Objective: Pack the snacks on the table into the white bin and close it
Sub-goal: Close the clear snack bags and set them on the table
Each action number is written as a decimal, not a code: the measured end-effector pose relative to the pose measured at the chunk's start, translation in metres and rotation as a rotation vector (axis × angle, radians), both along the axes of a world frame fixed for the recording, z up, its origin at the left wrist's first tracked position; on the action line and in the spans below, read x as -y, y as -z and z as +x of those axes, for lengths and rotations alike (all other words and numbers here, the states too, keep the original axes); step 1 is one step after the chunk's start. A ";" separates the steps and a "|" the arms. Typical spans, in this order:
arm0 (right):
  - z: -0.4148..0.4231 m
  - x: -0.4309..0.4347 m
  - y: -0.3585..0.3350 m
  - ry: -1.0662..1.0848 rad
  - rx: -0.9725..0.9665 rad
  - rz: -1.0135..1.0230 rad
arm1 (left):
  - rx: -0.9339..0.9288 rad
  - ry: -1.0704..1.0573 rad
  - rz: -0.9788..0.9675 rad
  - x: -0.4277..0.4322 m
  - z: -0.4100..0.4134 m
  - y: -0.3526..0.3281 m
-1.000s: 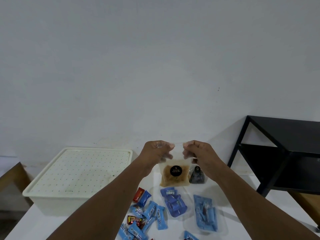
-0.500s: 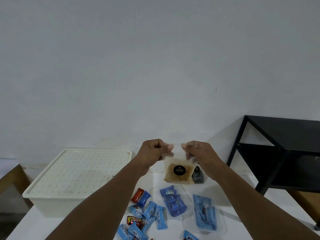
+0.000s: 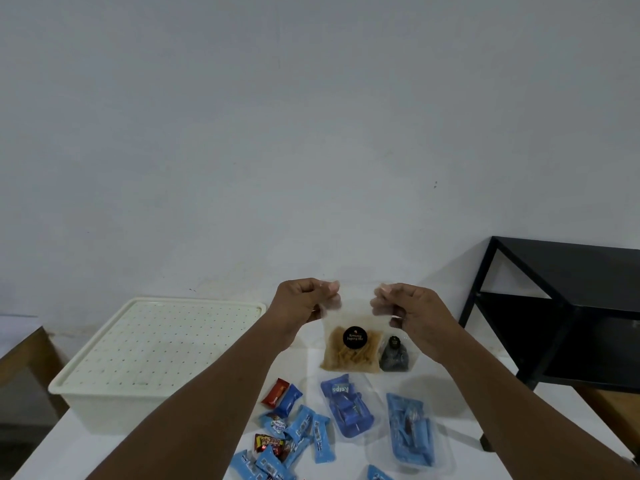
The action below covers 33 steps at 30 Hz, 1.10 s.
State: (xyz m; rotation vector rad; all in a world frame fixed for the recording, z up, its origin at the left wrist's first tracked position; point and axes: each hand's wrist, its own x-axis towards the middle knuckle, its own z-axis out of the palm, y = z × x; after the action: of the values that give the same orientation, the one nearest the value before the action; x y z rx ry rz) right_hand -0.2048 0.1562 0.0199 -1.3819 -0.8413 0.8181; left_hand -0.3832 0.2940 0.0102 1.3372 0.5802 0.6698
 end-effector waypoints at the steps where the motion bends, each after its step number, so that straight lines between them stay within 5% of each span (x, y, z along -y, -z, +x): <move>1: 0.001 0.001 0.001 0.011 0.008 0.001 | -0.008 0.019 -0.001 0.000 -0.001 0.000; 6: -0.005 0.000 -0.001 0.002 0.160 -0.024 | -0.163 0.125 0.155 0.009 0.006 -0.002; 28: -0.004 0.002 0.002 -0.056 0.304 -0.088 | -0.222 0.219 0.352 0.010 0.012 0.002; 33: -0.001 0.003 0.005 -0.011 0.286 -0.096 | -0.280 0.285 0.182 0.013 0.010 -0.002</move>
State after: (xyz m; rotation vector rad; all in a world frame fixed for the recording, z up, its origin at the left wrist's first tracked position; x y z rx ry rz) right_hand -0.2062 0.1530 0.0148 -1.6050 -1.0409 0.6854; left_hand -0.3734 0.2814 0.0121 1.6617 0.5459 0.3090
